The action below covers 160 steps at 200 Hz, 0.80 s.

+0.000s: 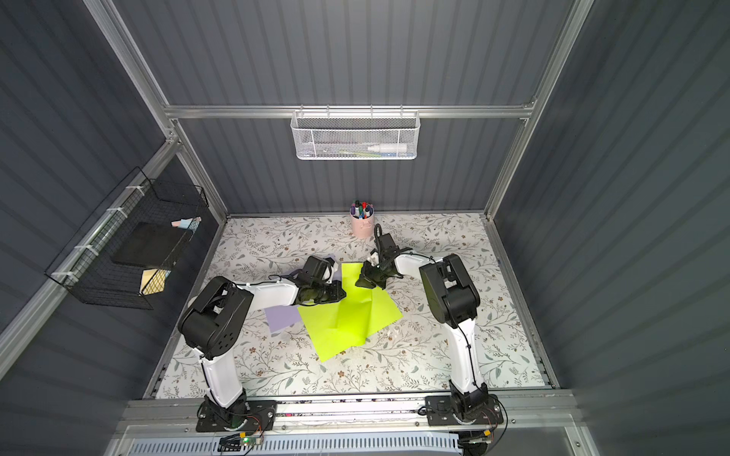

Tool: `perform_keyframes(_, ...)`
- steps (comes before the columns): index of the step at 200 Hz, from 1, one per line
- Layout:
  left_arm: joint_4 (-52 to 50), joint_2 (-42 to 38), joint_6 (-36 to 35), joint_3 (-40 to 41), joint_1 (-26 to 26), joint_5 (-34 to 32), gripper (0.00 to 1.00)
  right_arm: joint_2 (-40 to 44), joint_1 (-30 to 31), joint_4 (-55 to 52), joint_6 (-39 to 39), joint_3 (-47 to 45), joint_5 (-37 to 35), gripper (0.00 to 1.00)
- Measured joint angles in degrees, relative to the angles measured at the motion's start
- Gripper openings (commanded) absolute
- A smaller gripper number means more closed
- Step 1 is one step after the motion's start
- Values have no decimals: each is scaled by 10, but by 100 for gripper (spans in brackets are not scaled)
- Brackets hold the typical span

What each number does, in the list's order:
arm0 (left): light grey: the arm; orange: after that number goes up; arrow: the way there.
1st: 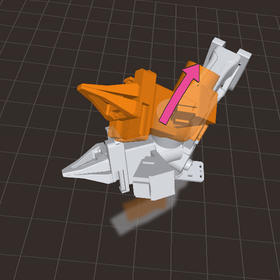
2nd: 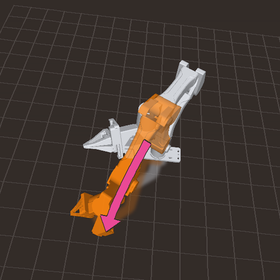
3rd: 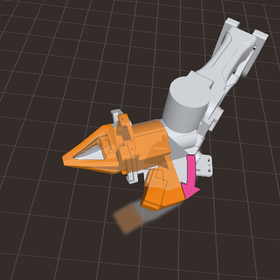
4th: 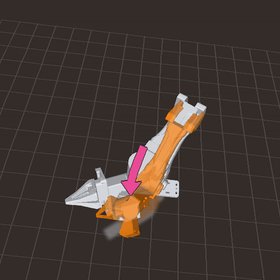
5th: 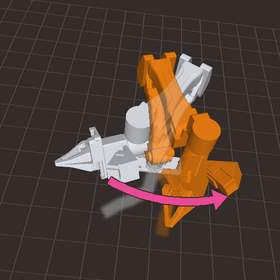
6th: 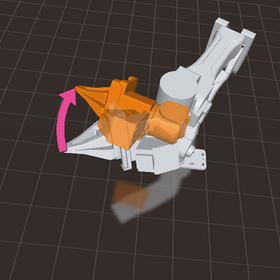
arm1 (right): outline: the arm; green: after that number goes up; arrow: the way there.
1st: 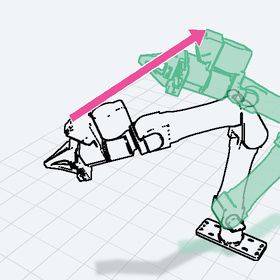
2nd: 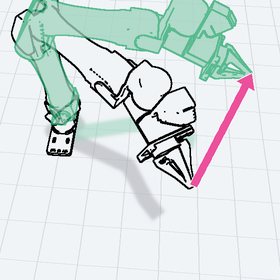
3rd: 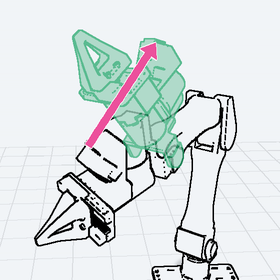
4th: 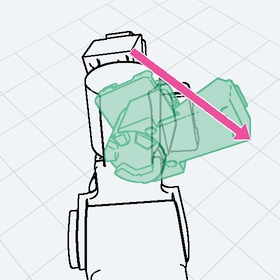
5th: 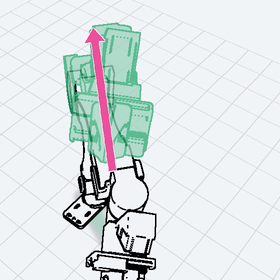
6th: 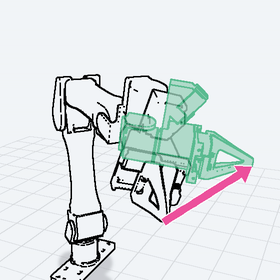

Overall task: Fold the rectangular paper in half along the long edge
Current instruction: Fold the paper.

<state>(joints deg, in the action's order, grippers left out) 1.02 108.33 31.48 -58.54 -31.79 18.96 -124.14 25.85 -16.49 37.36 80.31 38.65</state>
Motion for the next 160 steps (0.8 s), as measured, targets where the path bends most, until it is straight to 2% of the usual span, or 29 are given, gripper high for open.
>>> perform_keyframes(46, 1, 0, 0, 0, 0, 0, 12, 45, -84, 27, 12, -73, -6, 0)
perform_keyframes(78, 1, 0, -2, 0, 0, 0, 12, 68, -125, 10, 4, -81, -30, 0)
perform_keyframes(97, 1, 0, -3, 0, 0, 0, 12, 77, -100, -9, -2, -58, -33, 0)
perform_keyframes(133, 1, 0, -4, 0, 0, 0, 12, 50, -8, -18, -9, 55, -26, 0)
perform_keyframes(160, 1, 0, -5, 0, 0, 0, 12, -1, 5, -10, -5, 95, -21, 0)
